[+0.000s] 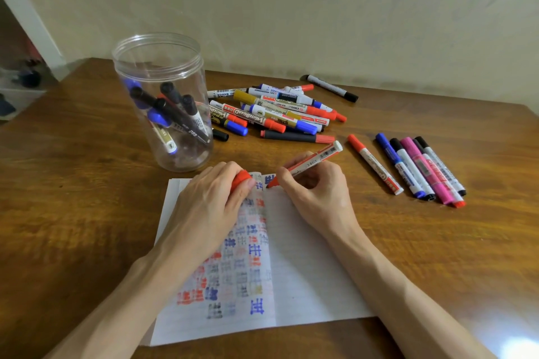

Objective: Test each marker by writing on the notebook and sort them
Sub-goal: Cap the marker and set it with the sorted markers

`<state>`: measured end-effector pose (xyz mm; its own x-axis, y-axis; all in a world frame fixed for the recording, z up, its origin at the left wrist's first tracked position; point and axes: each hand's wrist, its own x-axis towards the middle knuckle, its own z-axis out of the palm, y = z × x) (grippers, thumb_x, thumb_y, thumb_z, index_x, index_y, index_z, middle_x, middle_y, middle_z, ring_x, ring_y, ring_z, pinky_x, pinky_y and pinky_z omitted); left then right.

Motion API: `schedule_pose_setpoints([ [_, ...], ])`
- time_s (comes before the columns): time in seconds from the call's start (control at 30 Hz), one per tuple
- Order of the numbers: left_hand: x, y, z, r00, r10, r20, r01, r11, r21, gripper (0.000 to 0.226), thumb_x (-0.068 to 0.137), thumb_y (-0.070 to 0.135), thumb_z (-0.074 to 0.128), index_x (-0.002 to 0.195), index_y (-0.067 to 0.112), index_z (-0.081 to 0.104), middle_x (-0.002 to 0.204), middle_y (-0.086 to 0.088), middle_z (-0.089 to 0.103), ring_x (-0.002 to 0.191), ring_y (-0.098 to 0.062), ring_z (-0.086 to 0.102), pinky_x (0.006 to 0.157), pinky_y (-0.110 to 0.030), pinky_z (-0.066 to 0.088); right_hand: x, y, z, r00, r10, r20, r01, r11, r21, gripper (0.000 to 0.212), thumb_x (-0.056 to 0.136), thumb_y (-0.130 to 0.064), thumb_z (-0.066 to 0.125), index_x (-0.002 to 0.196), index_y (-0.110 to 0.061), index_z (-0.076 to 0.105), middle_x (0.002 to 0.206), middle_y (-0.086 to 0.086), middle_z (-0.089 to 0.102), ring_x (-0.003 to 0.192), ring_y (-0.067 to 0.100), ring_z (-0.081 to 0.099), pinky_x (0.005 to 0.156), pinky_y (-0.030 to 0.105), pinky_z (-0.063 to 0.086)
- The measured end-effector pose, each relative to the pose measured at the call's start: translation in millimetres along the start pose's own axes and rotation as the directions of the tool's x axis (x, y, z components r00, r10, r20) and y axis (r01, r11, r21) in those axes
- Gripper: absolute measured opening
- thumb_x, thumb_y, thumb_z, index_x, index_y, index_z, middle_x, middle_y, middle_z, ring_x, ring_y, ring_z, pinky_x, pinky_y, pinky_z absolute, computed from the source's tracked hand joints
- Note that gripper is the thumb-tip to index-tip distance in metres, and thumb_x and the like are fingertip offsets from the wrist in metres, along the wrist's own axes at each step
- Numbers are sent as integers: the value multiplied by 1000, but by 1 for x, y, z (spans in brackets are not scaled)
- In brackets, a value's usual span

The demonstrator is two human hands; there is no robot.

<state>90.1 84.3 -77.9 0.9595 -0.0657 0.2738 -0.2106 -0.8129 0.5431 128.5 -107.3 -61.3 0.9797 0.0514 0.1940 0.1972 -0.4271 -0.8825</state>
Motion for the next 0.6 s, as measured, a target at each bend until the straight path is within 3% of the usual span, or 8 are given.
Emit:
schedule_pose_setpoints([
  [0.23, 1, -1, 0, 1000, 8, -21, -9, 999, -36, 31, 102, 52, 39, 102, 25, 55, 93, 12, 60, 87, -5, 59, 73, -29, 55, 0, 1, -3, 999, 29, -24, -28, 999, 44, 11, 92, -16, 74, 82, -21, 72, 78, -9, 77, 77, 12, 75, 75, 32, 62],
  [0.4, 0, -1, -1, 999, 11, -31, -12, 1000, -26, 33, 102, 52, 39, 103, 23, 55, 93, 10, 61, 86, -6, 60, 71, -30, 55, -1, -2, -1, 1000, 2, -3, -2, 1000, 21, 16, 91, -15, 75, 79, -25, 71, 76, -9, 76, 74, 9, 74, 69, 22, 60],
  [0.6, 1, -1, -1, 999, 16, -36, -17, 999, -33, 32, 102, 51, 39, 103, 24, 56, 93, 11, 61, 86, -5, 60, 72, -30, 55, -2, -2, 0, 999, -27, -19, 26, 999, -26, 19, 91, -15, 75, 75, -25, 69, 73, -8, 75, 70, 8, 71, 64, 23, 57],
])
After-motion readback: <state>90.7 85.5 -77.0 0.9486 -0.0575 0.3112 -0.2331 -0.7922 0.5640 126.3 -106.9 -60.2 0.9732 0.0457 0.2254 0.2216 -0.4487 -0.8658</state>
